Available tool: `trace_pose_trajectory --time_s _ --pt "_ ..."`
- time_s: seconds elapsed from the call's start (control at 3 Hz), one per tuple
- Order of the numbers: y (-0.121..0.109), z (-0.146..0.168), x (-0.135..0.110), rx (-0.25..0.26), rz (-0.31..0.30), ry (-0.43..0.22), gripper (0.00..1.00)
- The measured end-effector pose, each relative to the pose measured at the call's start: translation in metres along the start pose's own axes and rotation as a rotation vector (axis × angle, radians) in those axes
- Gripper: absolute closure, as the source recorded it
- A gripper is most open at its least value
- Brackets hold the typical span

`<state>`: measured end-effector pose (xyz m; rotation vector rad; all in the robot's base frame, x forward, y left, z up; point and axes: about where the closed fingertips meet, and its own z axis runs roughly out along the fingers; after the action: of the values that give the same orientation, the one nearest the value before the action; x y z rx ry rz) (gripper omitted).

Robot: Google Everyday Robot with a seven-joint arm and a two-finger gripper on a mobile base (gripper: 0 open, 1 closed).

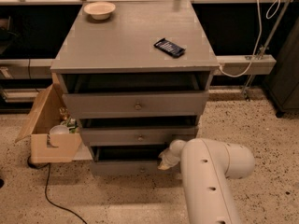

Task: Open bottom drawer

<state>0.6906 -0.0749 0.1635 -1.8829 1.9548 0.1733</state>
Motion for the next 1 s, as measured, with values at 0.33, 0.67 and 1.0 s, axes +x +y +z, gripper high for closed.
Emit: trace_pose_trajectory --time_s 0.33,0.67,1.0 --pt "-0.001 -0.004 -0.002 0.000 0.000 0.000 0.96" --pt "0.014 -0.012 -0.004 -0.030 -0.001 -0.027 0.38" --pt "0.014 -0.012 -0.004 -0.030 -0.001 -0.027 0.20"
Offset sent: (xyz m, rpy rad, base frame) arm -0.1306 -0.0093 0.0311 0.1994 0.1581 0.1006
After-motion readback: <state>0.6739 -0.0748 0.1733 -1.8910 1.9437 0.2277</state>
